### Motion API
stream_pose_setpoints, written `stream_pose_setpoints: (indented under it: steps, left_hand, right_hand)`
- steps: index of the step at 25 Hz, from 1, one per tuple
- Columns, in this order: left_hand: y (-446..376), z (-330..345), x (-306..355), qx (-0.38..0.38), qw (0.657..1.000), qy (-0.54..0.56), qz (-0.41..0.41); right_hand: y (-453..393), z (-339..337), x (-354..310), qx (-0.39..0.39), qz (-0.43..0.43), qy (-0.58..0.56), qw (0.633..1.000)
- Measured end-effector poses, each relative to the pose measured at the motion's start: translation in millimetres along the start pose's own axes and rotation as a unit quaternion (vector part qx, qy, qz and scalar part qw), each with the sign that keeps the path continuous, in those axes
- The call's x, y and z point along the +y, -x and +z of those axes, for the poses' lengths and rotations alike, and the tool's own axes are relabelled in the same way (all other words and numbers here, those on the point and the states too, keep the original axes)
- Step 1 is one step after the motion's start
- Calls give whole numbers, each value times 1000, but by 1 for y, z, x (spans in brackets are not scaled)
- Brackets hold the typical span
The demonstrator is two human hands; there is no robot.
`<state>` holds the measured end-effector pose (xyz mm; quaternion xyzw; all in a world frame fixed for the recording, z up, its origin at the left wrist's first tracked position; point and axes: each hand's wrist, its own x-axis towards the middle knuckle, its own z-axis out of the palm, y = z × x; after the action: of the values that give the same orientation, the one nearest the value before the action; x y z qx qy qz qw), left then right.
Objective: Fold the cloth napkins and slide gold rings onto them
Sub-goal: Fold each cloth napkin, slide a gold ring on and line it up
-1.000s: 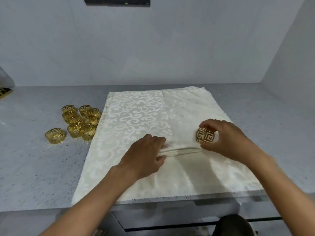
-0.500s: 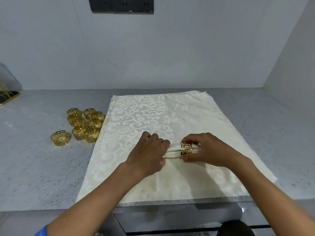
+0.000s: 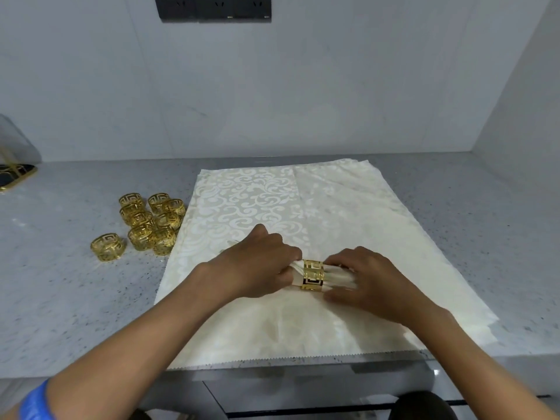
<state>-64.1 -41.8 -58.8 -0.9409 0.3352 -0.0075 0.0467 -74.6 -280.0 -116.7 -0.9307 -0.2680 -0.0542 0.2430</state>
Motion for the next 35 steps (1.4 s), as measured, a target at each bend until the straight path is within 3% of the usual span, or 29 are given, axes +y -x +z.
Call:
stream_pose_setpoints:
  steps: [4, 9, 14, 21, 25, 27, 29, 31, 33, 35]
  left_hand:
    - [4, 4, -6, -31, 995, -81, 44]
    - [-5, 0, 15, 4, 1000, -4, 31]
    - [-20, 12, 28, 43, 999, -3, 30]
    - [-8, 19, 10, 69, 995, -33, 58]
    - [-4, 14, 10, 66, 995, -34, 74]
    - [2, 18, 14, 106, 988, -55, 98]
    - [16, 32, 24, 206, 977, -28, 38]
    - [39, 46, 43, 271, 948, 113, -120]
    - [54, 55, 57, 249, 898, 275, -238]
    - [51, 63, 53, 213, 875, 358, -245]
  right_hand:
    - [9, 11, 4, 61, -50, 84, 993]
    - [10, 17, 0, 91, -55, 100, 989]
    - [14, 13, -4, 90, -45, 91, 991]
    - [31, 19, -22, 88, 4, 59, 994]
    - [43, 22, -44, 100, 86, 15, 991]
    - [50, 28, -61, 120, 140, -9, 983]
    - [53, 39, -80, 134, 167, -18, 977]
    - [55, 48, -92, 153, 159, -15, 975]
    - [48, 43, -92, 190, 160, -50, 967]
    - [35, 28, -75, 185, 186, -125, 957]
